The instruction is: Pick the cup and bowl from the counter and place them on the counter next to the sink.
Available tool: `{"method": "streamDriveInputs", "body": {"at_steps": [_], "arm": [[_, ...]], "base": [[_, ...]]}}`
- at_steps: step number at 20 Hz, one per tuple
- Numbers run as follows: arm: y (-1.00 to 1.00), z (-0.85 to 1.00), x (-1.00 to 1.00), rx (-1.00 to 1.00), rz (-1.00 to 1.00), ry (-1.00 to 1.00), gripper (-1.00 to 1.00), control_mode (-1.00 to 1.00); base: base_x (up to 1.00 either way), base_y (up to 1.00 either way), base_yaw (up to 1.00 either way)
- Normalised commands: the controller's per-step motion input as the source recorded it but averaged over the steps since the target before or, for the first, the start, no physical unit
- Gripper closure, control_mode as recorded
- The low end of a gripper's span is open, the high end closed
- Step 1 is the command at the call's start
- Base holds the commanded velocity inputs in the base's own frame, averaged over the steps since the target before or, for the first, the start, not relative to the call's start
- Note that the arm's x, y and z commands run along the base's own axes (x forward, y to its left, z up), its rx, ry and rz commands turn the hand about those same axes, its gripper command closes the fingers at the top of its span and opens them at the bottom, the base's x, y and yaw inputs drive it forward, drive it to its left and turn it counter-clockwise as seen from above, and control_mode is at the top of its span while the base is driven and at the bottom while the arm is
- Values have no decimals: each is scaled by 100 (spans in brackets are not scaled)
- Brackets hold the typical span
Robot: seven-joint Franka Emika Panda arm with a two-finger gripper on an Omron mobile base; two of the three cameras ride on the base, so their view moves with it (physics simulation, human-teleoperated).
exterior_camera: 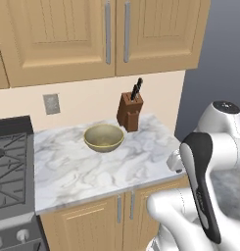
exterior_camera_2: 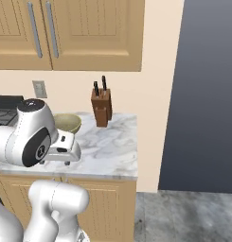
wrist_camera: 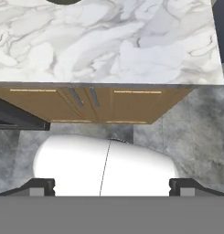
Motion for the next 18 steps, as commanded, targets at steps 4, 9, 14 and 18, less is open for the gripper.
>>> {"method": "streamDriveInputs", "body": {"at_steps": [4,9,14,18], "arm": [[0,0,0,0,0,0,-100,100],[0,0,0,0,0,0,-100,100],[0,0,0,0,0,0,-100,100],[0,0,0,0,0,0,-100,100]], "base": [[0,22,0],[0,0,0],[0,0,0],[0,0,0]]}}
